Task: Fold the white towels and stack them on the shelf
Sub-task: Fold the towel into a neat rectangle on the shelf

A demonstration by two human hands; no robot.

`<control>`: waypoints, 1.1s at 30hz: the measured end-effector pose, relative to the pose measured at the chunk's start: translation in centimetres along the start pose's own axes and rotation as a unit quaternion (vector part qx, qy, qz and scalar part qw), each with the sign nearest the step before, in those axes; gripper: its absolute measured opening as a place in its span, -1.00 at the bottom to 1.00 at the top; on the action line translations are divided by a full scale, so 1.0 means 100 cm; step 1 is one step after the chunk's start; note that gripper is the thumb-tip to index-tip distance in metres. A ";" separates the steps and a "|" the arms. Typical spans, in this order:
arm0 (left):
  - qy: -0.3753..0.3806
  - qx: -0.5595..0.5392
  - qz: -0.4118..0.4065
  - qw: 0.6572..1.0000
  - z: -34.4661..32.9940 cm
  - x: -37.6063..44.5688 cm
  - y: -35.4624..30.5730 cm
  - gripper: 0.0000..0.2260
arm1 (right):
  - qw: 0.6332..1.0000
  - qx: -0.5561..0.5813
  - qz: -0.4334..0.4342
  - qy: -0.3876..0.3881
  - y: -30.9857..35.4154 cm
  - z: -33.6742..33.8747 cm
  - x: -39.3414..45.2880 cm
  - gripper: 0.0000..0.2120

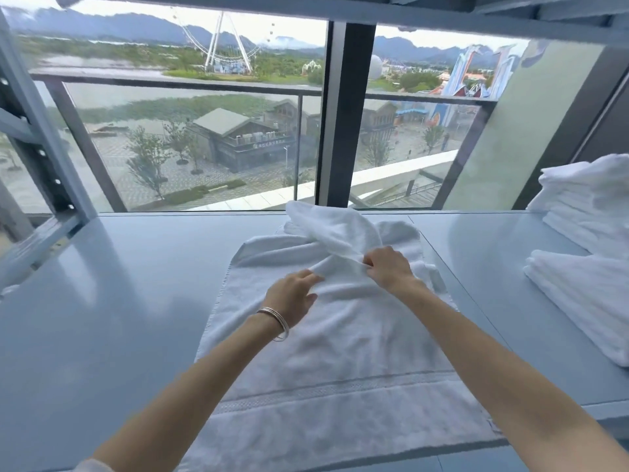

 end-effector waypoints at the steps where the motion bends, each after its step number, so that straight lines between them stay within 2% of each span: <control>1: -0.032 -0.013 -0.009 0.999 0.006 0.010 -0.005 -0.61 | 0.996 0.071 0.026 -0.041 -0.002 0.017 0.003 -0.85; 4: -0.106 -0.042 -0.050 0.992 0.022 0.038 -0.019 -0.57 | 0.955 0.186 0.152 -0.176 0.007 0.072 -0.005 -0.93; 6: -0.130 -0.044 -0.087 0.987 0.025 0.049 -0.028 -0.61 | 0.934 0.191 0.222 -0.205 0.015 0.092 -0.027 -0.92; 8: -0.165 -0.046 -0.122 0.978 0.025 0.051 -0.035 -0.68 | 0.924 0.198 0.260 -0.197 0.012 0.092 -0.047 -0.92; 12: -0.196 -0.040 -0.117 0.973 0.015 0.046 -0.033 -0.63 | 0.937 0.187 0.270 -0.122 -0.003 0.064 -0.077 -0.92; 16: -0.147 0.002 -0.104 0.984 -0.005 0.046 -0.022 -0.85 | 0.941 0.158 0.250 -0.164 -0.009 0.054 -0.089 -0.89; 21: -0.141 -0.068 -0.077 0.985 -0.012 0.046 -0.020 -0.80 | 0.932 0.183 0.232 -0.210 -0.004 0.055 -0.092 -0.92; 26: -0.108 -0.045 -0.074 0.990 -0.020 0.042 -0.017 -0.86 | 0.936 0.192 0.231 -0.184 0.004 0.041 -0.096 -0.90; 29: -0.164 -0.080 -0.054 0.982 -0.004 0.040 -0.003 -0.89 | 0.949 0.089 0.193 -0.234 0.003 0.037 -0.100 -0.83; 31: -0.226 -0.125 -0.054 0.964 0.022 0.037 -0.002 -0.87 | 0.960 0.026 0.112 -0.255 -0.006 0.032 -0.095 -0.69; 33: -0.291 -0.161 -0.071 0.940 0.060 0.033 -0.008 -0.88 | 0.964 -0.003 0.036 -0.262 -0.015 0.028 -0.088 -0.64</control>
Point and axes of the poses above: each hand's wrist, its own x-axis towards the middle knuckle, its own z-axis out of the back of the hand, y = z × x, the point moved 5 cm from there along x, towards the middle knuckle, and after that the axes turned 7 degrees about -x, right-handed, at the moved point
